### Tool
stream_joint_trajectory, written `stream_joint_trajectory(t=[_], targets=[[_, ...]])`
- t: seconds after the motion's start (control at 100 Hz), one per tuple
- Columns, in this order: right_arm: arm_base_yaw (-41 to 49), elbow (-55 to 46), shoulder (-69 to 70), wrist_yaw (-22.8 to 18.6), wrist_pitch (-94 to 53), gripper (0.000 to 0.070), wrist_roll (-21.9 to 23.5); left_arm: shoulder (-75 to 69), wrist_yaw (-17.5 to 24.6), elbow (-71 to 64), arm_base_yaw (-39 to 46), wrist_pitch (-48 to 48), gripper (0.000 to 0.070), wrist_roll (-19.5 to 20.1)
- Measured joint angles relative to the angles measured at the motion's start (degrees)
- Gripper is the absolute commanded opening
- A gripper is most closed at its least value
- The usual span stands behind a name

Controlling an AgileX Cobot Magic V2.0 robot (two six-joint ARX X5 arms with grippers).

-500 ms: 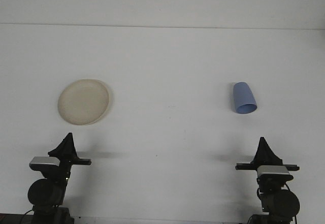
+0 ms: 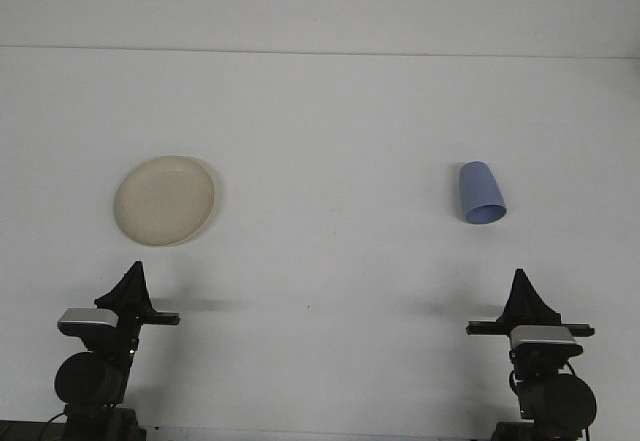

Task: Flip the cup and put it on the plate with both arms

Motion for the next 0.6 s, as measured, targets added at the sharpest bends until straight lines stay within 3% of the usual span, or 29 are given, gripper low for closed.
stream_joint_trajectory(t=[0.26,0.6], targets=[[0.0,15.6,4.6,0.0,-13.8,0.0000,0.0,0.0,0.0,0.0,0.0,0.0,0.0013,0.0],[0.0,40.8,25.9,0.0,-38.8,0.0000,0.0,0.0,0.0,0.0,0.0,0.0,0.0013,0.0]])
